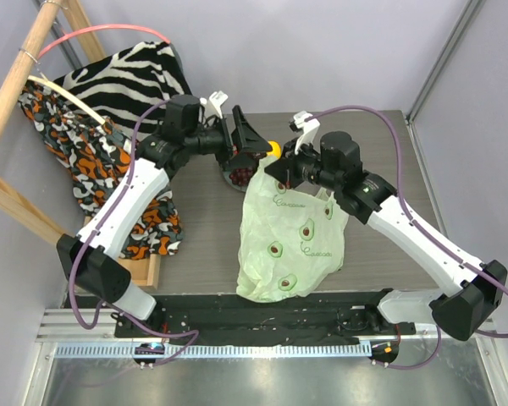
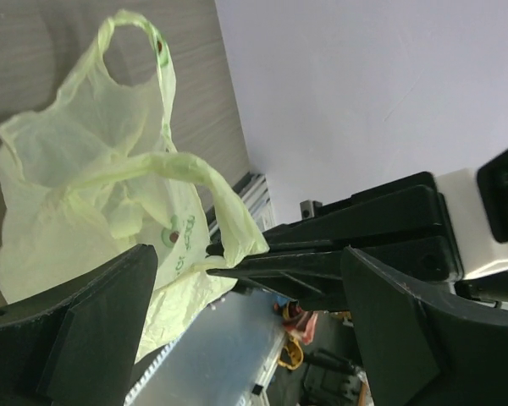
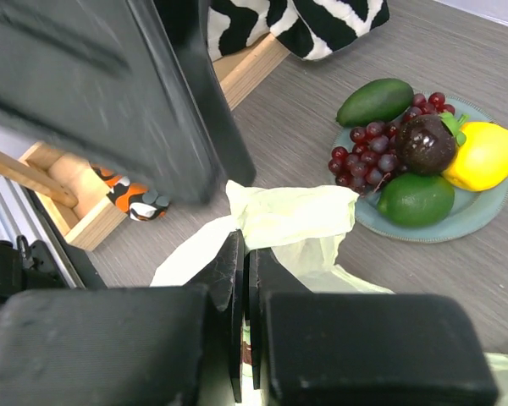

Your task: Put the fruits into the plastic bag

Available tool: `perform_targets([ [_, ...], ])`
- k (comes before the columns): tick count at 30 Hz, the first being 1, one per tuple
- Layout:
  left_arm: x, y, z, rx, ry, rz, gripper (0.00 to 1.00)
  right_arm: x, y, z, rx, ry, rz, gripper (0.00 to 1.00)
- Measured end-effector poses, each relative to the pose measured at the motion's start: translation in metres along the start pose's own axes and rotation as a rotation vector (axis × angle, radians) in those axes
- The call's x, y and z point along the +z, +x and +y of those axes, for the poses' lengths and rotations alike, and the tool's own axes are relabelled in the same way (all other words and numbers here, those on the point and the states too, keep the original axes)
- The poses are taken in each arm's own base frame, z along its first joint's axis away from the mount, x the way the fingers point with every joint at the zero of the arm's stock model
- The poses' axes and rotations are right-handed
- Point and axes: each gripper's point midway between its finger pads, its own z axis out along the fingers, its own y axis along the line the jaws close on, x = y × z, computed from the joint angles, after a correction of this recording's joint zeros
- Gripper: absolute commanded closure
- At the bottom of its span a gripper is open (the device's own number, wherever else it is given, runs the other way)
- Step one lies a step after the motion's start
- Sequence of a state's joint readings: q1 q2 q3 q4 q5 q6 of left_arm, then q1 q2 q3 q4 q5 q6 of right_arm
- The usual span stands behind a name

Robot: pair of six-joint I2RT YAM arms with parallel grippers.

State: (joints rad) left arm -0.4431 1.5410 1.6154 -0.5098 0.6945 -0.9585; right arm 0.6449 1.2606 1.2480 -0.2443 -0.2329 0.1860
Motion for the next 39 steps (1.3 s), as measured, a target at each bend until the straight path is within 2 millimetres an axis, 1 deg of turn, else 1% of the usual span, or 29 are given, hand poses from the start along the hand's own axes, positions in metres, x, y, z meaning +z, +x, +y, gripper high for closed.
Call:
perform_targets([
  [4,0.011,0.012,0.009,-0.030,-0.021,0.056,0.05,0.003,0.000,0.002,-0.020,-0.003,0.010,0.99],
  [8,0.026,0.015,0.019,-0.056,-0.035,0.085,0.09,0.005,0.004,0.007,-0.033,-0.009,0.030,0.99],
  [11,0.033,0.014,0.025,-0.072,-0.041,0.090,0.23,0.006,0.003,0.012,-0.044,-0.019,0.030,0.99],
  [12,0.035,0.013,0.025,-0.078,-0.041,0.090,0.28,0.006,0.003,0.013,-0.047,-0.022,0.030,0.99],
  [13,0.036,0.012,0.026,-0.082,-0.039,0.089,0.31,0.006,0.003,0.014,-0.051,-0.024,0.030,0.99],
  [14,0.037,0.012,0.025,-0.085,-0.036,0.090,0.34,0.006,0.003,0.014,-0.053,-0.024,0.030,0.99],
  [15,0.038,0.011,0.024,-0.091,-0.025,0.091,0.42,0.006,0.004,0.016,-0.057,-0.026,0.033,0.99],
  [17,0.040,0.011,0.021,-0.094,-0.006,0.098,0.50,0.006,0.005,0.017,-0.060,-0.025,0.037,0.99],
  [18,0.041,0.011,0.020,-0.097,0.003,0.102,0.60,0.007,0.006,0.016,-0.061,-0.023,0.039,0.99],
  [20,0.043,0.012,0.017,-0.105,0.020,0.114,0.76,0.008,0.006,0.016,-0.062,-0.021,0.041,0.99],
  [21,0.044,0.013,0.015,-0.107,0.032,0.118,0.89,0.008,0.006,0.015,-0.062,-0.019,0.041,0.99],
  [22,0.045,0.013,0.013,-0.111,0.043,0.118,0.95,0.010,0.006,0.015,-0.062,-0.018,0.043,0.99],
  [23,0.045,0.012,0.011,-0.113,0.057,0.117,1.00,0.011,0.006,0.014,-0.061,-0.014,0.044,0.98],
  [24,0.046,0.011,0.007,-0.113,0.075,0.114,1.00,0.012,0.006,0.013,-0.061,-0.007,0.044,0.95],
  [26,0.048,0.005,0.001,-0.106,0.109,0.100,1.00,0.012,0.004,0.009,-0.062,0.013,0.037,0.94],
  [27,0.049,0.002,-0.001,-0.102,0.120,0.092,1.00,0.012,0.002,0.007,-0.063,0.026,0.029,0.87],
  [29,0.052,-0.006,-0.003,-0.093,0.148,0.078,1.00,0.012,-0.003,0.003,-0.064,0.048,0.013,0.78],
  [30,0.053,-0.010,-0.005,-0.086,0.160,0.070,1.00,0.011,-0.004,0.002,-0.063,0.054,0.009,0.65],
  [33,0.061,-0.036,-0.016,-0.046,0.219,0.027,1.00,0.011,-0.005,0.000,-0.061,0.070,0.008,0.46],
  [34,0.063,-0.049,-0.023,-0.018,0.247,0.002,1.00,0.011,-0.005,0.000,-0.060,0.073,0.008,0.36],
  [37,0.062,-0.069,-0.039,0.055,0.314,-0.033,1.00,0.008,-0.006,-0.002,-0.061,0.090,0.006,0.30],
  [39,0.057,-0.073,-0.047,0.101,0.352,-0.042,1.00,0.006,-0.008,-0.002,-0.059,0.095,0.000,0.30],
])
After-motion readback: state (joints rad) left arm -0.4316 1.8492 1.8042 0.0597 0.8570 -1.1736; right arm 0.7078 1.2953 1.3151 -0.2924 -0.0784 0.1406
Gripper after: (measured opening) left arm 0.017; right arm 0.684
